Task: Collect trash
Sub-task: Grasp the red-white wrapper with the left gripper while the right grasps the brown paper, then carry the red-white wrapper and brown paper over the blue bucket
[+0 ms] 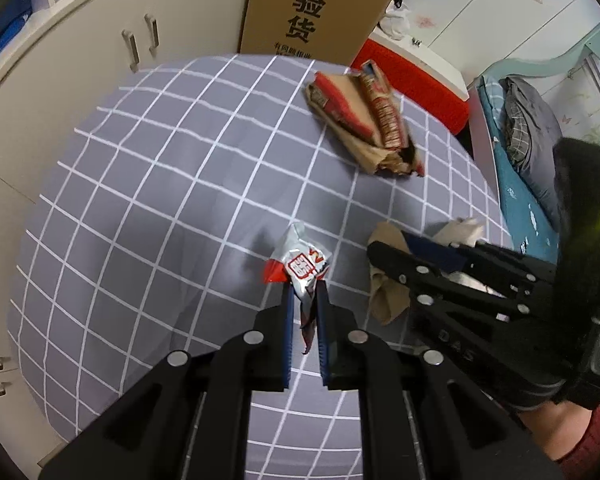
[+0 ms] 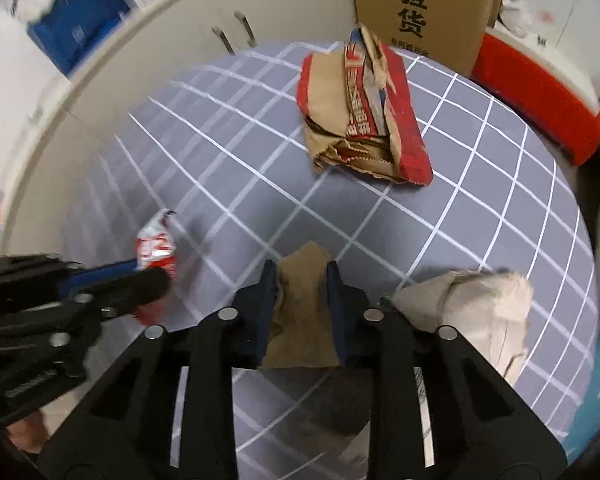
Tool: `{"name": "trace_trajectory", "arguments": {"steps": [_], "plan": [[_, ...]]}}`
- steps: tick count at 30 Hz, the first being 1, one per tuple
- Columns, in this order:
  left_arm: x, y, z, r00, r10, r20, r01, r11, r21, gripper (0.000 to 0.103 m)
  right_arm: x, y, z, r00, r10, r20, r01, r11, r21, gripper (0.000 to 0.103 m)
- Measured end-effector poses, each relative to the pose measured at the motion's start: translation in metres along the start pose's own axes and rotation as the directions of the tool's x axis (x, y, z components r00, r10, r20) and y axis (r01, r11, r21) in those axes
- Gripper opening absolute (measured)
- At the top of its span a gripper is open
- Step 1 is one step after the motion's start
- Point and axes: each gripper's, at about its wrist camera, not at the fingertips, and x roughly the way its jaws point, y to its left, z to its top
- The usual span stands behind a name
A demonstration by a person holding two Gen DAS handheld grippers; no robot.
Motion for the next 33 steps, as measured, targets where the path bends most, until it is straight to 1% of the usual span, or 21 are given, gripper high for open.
{"name": "trace_trajectory", "arguments": {"steps": [1, 4, 6, 9, 13, 17, 21, 22, 24, 25, 27, 32, 33], "plan": [[-0.005, -0.005, -0.001, 1.000, 0.000, 0.007, 0.000, 1.000, 0.004, 0.010, -0.006, -0.002, -0.002, 1.000, 0.018, 0.008, -0.018, 1.000, 0.018, 0.021], [-0.018, -0.020, -0.001, 0.999, 0.000, 0.035, -0.001, 1.000, 0.021, 0.010, -0.033, -0.011, -0.009, 0.994, 0.085, 0.072, -0.092, 0.991, 0.099, 0.021], [-0.028, -0.033, -0.002, 0.998, -0.004, 0.057, 0.003, 1.000, 0.029, 0.010, -0.055, -0.021, -0.016, 0.985, 0.128, 0.119, -0.146, 0.977, 0.154, 0.021], [-0.046, -0.063, -0.002, 0.996, -0.027, 0.088, 0.022, 0.998, 0.056, 0.010, -0.089, -0.031, -0.023, 0.972, 0.147, 0.181, -0.180, 0.968, 0.176, 0.021], [-0.067, -0.115, -0.011, 0.990, -0.059, 0.125, 0.042, 0.989, 0.139, 0.010, -0.138, -0.056, -0.040, 0.953, 0.144, 0.268, -0.201, 0.960, 0.196, 0.021], [-0.073, -0.178, -0.026, 0.987, -0.091, 0.130, 0.061, 0.973, 0.221, 0.010, -0.181, -0.097, -0.075, 0.939, 0.103, 0.327, -0.191, 0.950, 0.249, 0.021], [-0.066, -0.246, -0.044, 0.988, -0.127, 0.092, 0.094, 0.951, 0.295, 0.010, -0.218, -0.149, -0.119, 0.934, 0.036, 0.357, -0.164, 0.927, 0.338, 0.021], [-0.062, -0.271, -0.051, 0.987, -0.140, 0.075, 0.108, 0.939, 0.325, 0.010, -0.231, -0.166, -0.135, 0.931, 0.010, 0.366, -0.155, 0.917, 0.367, 0.021], [-0.058, -0.301, -0.063, 0.987, -0.152, 0.058, 0.121, 0.924, 0.362, 0.010, -0.247, -0.188, -0.157, 0.926, -0.026, 0.376, -0.138, 0.904, 0.404, 0.021], [-0.054, -0.325, -0.071, 0.985, -0.164, 0.046, 0.133, 0.912, 0.389, 0.010, -0.259, -0.204, -0.173, 0.923, -0.054, 0.381, -0.126, 0.894, 0.430, 0.021], [-0.048, -0.356, -0.084, 0.984, -0.179, 0.025, 0.151, 0.892, 0.427, 0.010, -0.274, -0.225, -0.193, 0.918, -0.091, 0.385, -0.108, 0.879, 0.465, 0.021], [-0.035, -0.423, -0.107, 0.979, -0.205, -0.021, 0.188, 0.847, 0.497, 0.010, -0.310, -0.275, -0.246, 0.903, -0.176, 0.391, -0.074, 0.834, 0.547, 0.021], [-0.033, -0.431, -0.109, 0.978, -0.206, -0.023, 0.189, 0.842, 0.505, 0.010, -0.315, -0.283, -0.254, 0.901, -0.188, 0.391, -0.069, 0.827, 0.558, 0.021]]}}
